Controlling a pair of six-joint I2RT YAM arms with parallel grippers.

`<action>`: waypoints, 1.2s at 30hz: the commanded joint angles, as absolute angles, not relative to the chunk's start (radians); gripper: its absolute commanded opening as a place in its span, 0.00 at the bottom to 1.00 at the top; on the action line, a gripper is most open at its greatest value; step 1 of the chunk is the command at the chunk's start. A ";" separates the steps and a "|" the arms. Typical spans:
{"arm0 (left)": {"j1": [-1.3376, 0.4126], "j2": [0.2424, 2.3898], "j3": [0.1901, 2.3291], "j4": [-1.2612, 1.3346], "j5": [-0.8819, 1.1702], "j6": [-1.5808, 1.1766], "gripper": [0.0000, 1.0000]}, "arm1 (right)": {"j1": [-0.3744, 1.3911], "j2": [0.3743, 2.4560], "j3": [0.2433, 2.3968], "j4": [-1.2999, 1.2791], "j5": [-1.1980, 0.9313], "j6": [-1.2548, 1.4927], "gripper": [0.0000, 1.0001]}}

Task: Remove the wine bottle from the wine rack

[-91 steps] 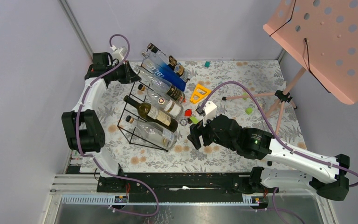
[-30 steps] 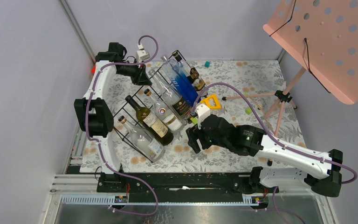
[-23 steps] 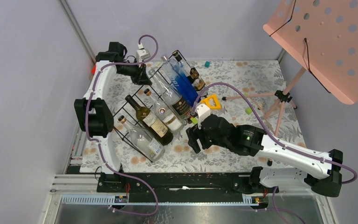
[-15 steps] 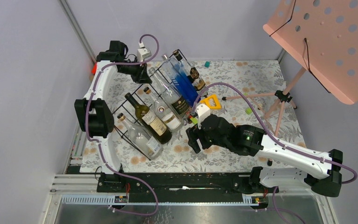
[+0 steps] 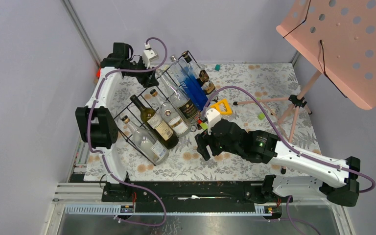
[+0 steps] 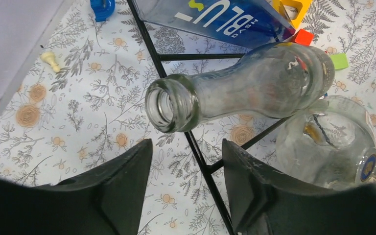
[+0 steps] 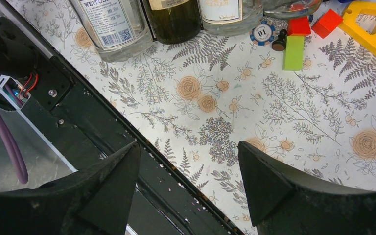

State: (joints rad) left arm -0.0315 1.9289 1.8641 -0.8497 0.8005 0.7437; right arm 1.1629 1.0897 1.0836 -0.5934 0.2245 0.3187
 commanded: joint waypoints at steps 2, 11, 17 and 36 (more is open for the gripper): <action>-0.005 1.855 1.846 -0.768 0.751 0.783 0.62 | 1.157 1.083 1.129 -0.582 0.233 0.311 0.80; -0.002 1.779 1.807 -0.769 0.759 0.755 0.65 | 1.158 1.073 1.127 -0.575 0.226 0.313 0.80; -0.001 1.703 1.778 -0.781 0.762 0.713 0.67 | 1.157 1.064 1.126 -0.565 0.233 0.313 0.80; 0.021 1.432 1.669 -0.658 0.333 -0.182 0.99 | 1.003 1.158 1.369 -0.693 0.218 0.184 0.86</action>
State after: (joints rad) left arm 0.0002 1.5402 1.7271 -0.7330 0.5011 0.0563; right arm 1.0321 1.0985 1.2598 -0.6472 0.2626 0.2497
